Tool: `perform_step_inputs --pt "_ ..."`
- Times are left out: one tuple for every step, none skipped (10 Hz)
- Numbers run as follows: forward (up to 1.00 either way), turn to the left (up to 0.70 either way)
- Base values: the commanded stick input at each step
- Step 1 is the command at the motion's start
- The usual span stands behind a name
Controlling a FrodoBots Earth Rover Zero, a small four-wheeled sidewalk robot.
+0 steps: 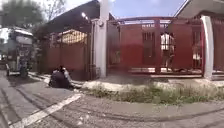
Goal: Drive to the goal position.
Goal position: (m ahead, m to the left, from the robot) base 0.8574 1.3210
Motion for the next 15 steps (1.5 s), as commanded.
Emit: perform_step_inputs --pt "0.7 0.27" --pt "0.0 0.45" --pt "0.0 0.45" --pt "0.0 0.45" --pt "0.0 0.45" --pt "0.0 0.45" --pt "0.0 0.45" --pt "0.0 0.45" --pt "0.0 0.45" --pt "0.0 0.45" --pt "0.0 0.45" --pt "0.0 0.45" --pt "0.0 0.45" --pt "0.0 0.45" --pt "0.0 0.45"
